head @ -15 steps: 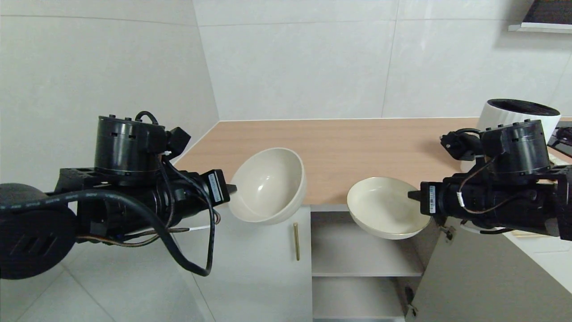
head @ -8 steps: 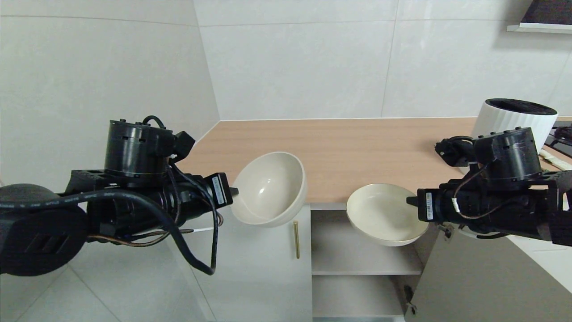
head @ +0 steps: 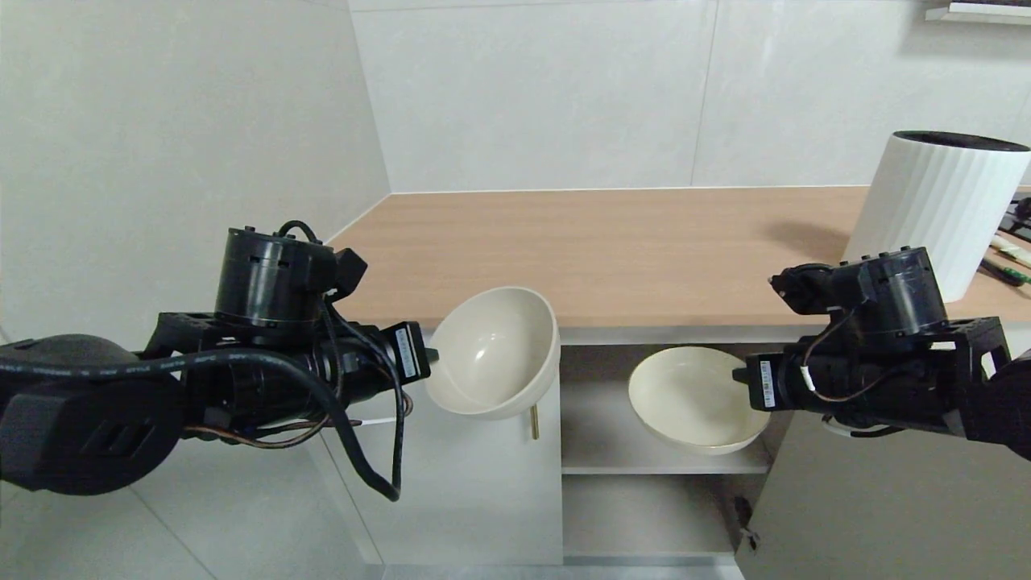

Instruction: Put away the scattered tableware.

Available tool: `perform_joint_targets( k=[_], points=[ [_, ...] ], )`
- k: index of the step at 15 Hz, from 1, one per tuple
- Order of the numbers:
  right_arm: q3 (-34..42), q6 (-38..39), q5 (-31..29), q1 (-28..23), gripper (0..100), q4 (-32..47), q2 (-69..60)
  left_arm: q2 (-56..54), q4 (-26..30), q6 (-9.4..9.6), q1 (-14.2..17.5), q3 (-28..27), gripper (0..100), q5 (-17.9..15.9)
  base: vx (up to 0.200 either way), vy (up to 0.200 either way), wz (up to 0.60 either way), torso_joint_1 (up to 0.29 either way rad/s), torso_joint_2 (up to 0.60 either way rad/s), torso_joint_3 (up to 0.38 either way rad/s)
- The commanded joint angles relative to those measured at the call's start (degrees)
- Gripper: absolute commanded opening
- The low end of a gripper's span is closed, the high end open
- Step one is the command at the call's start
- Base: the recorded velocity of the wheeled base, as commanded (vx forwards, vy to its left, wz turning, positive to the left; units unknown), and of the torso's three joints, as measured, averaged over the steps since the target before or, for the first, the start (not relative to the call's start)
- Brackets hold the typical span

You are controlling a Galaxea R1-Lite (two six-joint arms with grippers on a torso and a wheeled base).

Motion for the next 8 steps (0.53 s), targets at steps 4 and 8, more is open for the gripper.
perform_joint_targets(
  k=[4,8],
  points=[
    [0.0,0.0,0.0,0.0,0,-0.1,0.9,0.8,0.0,-0.03,0.0,0.0,0,0.0,0.0,0.0,0.0,-0.176,0.47,0.289],
    [0.3,-0.1,0.0,0.0,0,-0.1,1.3,0.8,0.0,-0.03,0.0,0.0,0,0.0,0.0,0.0,0.0,-0.151,0.45,0.301]
  ],
)
